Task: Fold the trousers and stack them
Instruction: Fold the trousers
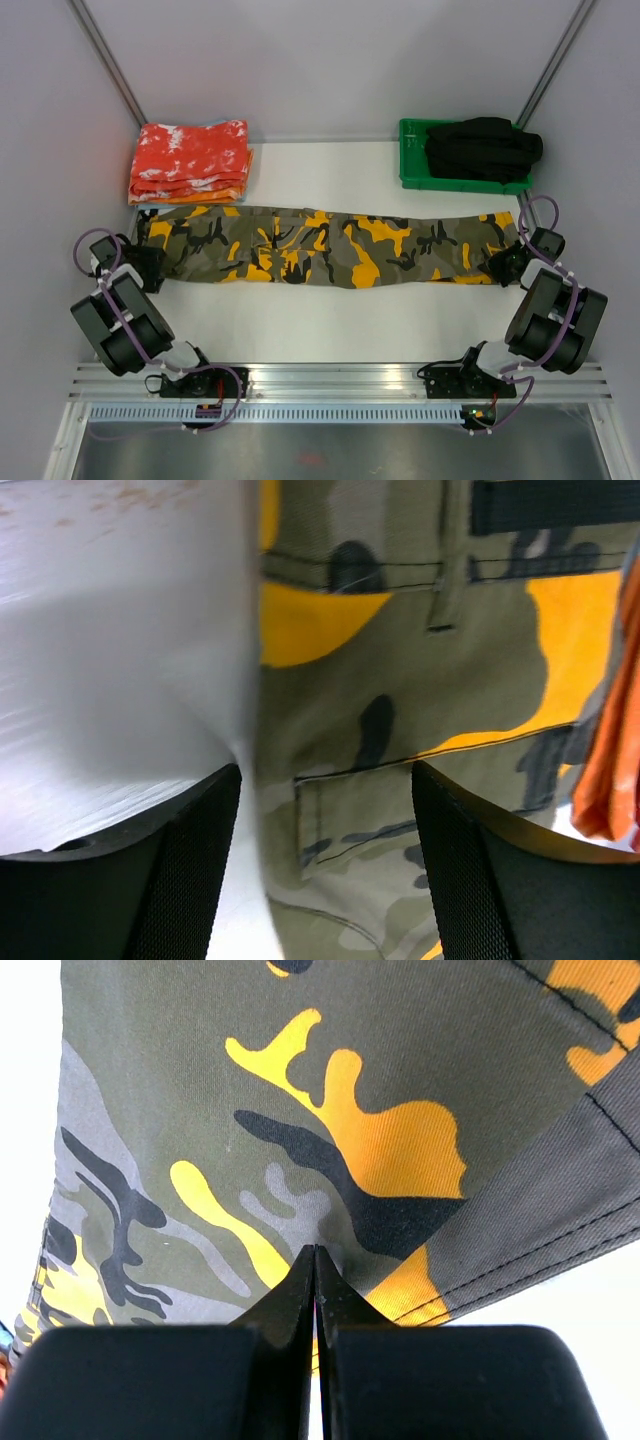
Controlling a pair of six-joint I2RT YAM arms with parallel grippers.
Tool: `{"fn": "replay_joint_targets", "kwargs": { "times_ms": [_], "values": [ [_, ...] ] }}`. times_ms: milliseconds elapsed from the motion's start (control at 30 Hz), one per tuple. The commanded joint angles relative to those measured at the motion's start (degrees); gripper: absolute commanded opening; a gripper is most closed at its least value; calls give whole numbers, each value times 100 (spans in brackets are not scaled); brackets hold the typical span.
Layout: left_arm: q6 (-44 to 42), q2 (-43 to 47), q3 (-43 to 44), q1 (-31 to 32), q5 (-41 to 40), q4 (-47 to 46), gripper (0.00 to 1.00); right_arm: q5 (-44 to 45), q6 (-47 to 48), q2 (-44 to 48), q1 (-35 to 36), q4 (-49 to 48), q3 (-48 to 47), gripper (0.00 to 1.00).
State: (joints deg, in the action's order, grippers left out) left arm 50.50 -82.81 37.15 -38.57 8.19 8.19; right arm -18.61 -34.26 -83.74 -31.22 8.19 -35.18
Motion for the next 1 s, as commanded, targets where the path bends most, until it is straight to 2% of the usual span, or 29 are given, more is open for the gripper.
{"fn": "replay_joint_targets", "kwargs": {
  "times_ms": [0,67,133,233,367,533,767,867,967],
  "values": [
    [-31,-245,74,-19,245,-554,75,-2,-11,-28,20,-37,-243,0],
    [-93,-271,82,-28,201,-599,69,24,-2,-19,20,7,-270,0],
    [-111,-271,109,-28,140,-616,58,68,-2,-28,20,25,-279,0],
    [-128,-324,135,-28,148,-581,26,94,-28,-80,20,34,-288,0],
    [-181,-368,144,-19,148,-476,2,147,-72,-125,20,78,-279,0],
    [-242,-9,170,-19,8,207,2,314,-177,-63,20,87,-183,0],
    [-348,1380,258,-28,-1045,1596,2,1007,-353,349,20,446,19,0],
    [-462,1574,337,-28,-1039,1826,2,1167,-301,613,-24,509,204,0],
    [-620,1592,337,-28,-881,1915,2,886,-204,763,-77,535,240,0]
  ]
}}
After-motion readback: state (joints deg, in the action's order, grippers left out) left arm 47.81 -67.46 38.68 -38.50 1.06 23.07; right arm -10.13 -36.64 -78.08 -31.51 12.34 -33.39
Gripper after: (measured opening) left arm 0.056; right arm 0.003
